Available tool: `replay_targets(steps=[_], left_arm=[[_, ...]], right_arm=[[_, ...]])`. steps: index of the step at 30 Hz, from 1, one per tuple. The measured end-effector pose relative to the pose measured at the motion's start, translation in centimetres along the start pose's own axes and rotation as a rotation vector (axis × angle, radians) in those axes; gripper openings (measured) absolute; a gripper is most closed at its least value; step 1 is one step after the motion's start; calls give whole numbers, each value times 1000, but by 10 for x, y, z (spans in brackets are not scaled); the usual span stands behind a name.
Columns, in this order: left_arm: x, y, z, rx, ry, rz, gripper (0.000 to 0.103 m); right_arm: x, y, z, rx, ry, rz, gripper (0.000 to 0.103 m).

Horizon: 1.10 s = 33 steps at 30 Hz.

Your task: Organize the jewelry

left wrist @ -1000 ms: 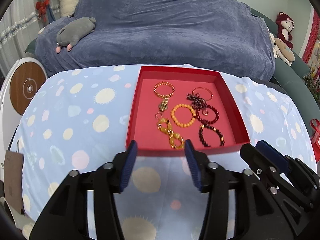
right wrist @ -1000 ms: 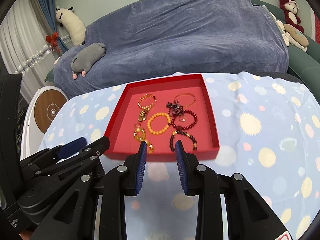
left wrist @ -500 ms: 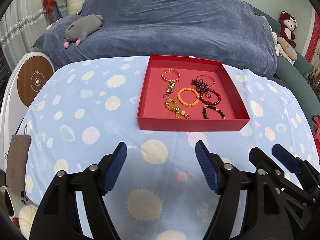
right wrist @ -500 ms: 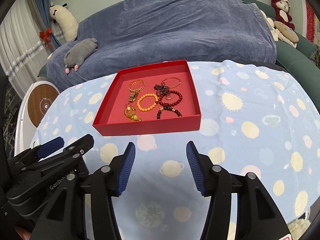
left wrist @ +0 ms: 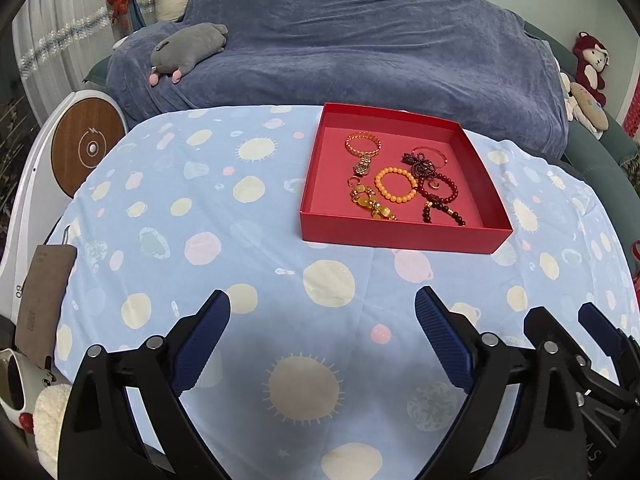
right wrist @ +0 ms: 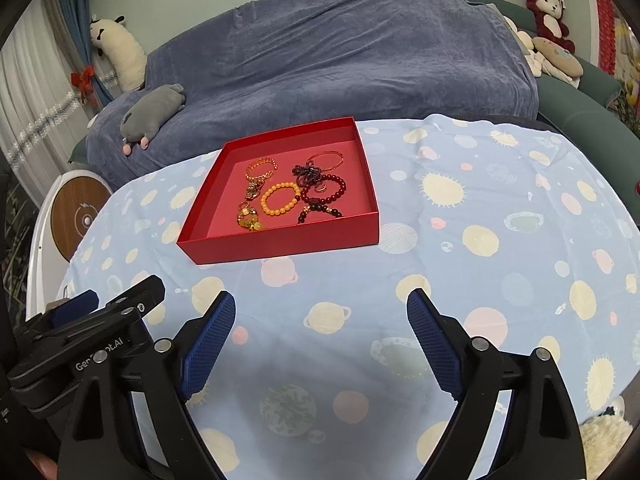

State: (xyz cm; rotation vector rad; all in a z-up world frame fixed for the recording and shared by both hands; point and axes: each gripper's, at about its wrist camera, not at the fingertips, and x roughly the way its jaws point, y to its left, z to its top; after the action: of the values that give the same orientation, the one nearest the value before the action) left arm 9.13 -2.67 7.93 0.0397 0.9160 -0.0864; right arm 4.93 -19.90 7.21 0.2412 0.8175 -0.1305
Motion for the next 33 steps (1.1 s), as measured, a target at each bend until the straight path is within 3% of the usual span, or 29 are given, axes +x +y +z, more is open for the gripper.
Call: replay_targets(steps=[4,5,6,33], left_arm=[[-3,2,-4,1,1,3,92],[-4,4,-5,-4,-4,9,92],[-5,5,-6,-10,-5,9,93],[-16,5,-4,-10,-24,15,94]], right_arm=[[-3,0,-2,-12,-10,-27,87],[-4,-1,-3,-12,-10,-34,95],[-5,-3,-3,-8,-14,-37,96],[-15,-3,2,7,-28,-42,96]])
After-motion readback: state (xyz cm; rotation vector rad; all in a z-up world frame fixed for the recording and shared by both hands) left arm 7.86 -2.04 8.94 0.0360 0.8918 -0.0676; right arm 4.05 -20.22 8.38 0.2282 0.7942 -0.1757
